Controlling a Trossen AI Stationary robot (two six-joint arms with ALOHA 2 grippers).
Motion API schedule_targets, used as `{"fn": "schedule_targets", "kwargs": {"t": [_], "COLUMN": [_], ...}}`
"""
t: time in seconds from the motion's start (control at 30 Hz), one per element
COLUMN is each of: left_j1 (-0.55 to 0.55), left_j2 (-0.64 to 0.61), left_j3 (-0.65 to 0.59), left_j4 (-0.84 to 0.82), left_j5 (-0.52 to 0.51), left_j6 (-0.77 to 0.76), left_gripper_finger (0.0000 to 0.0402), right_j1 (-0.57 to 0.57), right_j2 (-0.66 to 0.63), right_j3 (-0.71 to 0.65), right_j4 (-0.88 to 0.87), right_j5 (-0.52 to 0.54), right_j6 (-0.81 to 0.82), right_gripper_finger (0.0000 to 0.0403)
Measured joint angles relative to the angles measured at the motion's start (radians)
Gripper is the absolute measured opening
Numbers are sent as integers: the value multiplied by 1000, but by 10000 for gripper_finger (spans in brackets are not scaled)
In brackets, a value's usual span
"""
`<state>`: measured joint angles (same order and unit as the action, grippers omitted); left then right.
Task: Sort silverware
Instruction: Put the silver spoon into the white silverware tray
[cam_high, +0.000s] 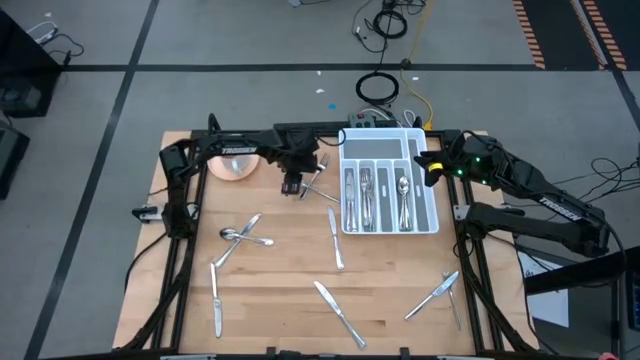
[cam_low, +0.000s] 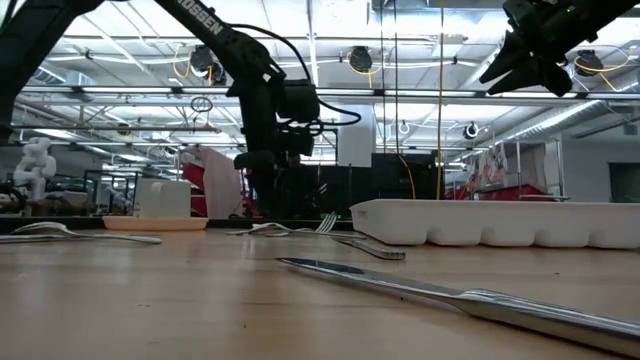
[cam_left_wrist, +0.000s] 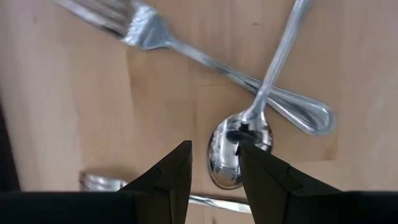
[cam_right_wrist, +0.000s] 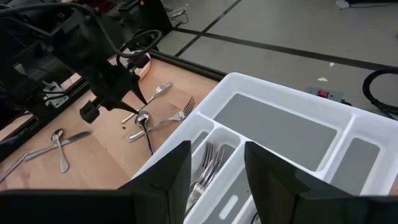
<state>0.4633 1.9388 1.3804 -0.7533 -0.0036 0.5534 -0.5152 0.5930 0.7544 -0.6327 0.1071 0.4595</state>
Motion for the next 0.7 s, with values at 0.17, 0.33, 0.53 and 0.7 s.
{"fn": "schedule_targets", "kwargs": {"t": [0.17,0.33,0.53,0.7], "left_j1": [-34,-109,-161,-188], "left_j2": [0,0,0,0], "left_j3": [0,0,-14,-96], "left_j4": [-5,-10,5,7], "left_j5": [-49,-138,-246,-267], "left_j6": [-81,-124,-160,-258], "left_gripper_finger": [138,138,138,138], "right_j1": [0,0,0,0], "right_j2": [0,0,0,0], "right_j3": [0,0,0,0], "right_j4": [0,0,-1,-2], "right_j5": [2,2,2,1], "right_j6": [0,-5,-29,-34], "right_gripper_finger": [141,141,141,141]}}
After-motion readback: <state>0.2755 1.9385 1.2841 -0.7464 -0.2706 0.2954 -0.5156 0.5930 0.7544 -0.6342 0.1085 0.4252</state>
